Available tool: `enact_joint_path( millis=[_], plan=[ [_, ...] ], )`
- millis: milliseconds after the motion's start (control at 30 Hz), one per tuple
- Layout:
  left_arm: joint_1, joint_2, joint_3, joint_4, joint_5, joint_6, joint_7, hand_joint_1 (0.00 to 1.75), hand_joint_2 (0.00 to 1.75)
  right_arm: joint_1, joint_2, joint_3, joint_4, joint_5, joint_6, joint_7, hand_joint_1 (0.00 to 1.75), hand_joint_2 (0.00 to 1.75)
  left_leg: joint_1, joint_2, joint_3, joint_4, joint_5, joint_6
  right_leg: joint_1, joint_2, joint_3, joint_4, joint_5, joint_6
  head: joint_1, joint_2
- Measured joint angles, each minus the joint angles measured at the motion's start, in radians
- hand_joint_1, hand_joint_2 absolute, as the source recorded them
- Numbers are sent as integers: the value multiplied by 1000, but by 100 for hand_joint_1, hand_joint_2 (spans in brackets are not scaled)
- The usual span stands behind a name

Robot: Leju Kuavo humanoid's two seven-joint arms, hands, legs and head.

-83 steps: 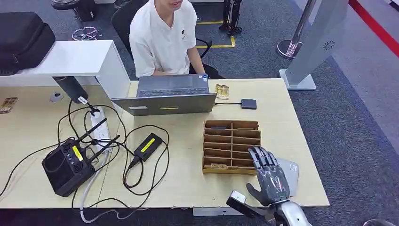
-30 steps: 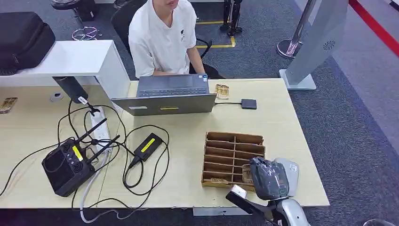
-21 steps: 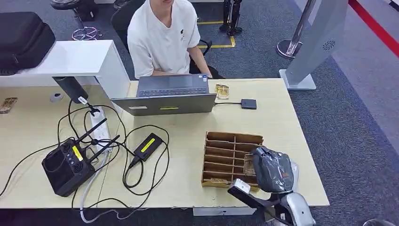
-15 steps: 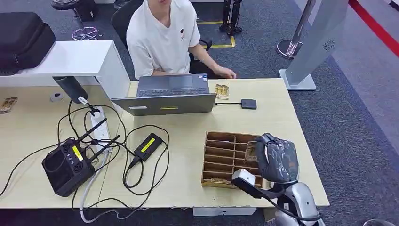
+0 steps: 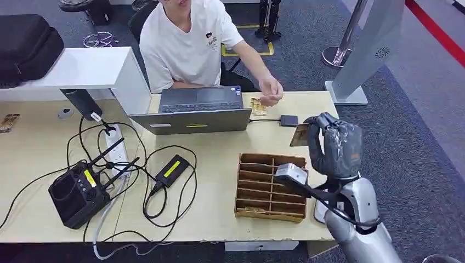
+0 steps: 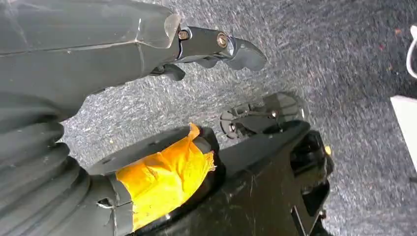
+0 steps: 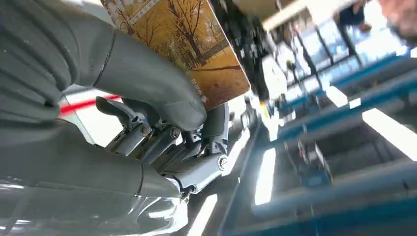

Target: Pass the card to the sensor for recognition and then transmit it.

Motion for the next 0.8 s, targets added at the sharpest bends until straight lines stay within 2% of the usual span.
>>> enact_joint_path(
  millis=[100,333,633,800],
  plan=[
    [0,0,0,0,-4,-2,3,0,175,-72,0,2,3,27,-3,11,175,175,0,-1,0,0,1,0,0,-1,0,0,1,0,0,0],
    [-4,-3,-6,0,-39,-17,11,0,175,-275,32,21,97,222,-72,68,175,175,0,0,0,0,2,-1,0,0,0,1,2,-1,0,0],
    [-16,-15,-27,0,-63,-28,15,0,175,-496,108,35,506,301,-127,120,175,175,0,-1,0,0,4,0,0,-1,0,1,3,0,0,0],
    [-17,-20,-32,0,-67,-31,15,0,175,-546,137,35,680,322,-131,134,175,175,0,-2,-1,0,4,0,0,-1,0,1,3,0,0,0]
  ],
)
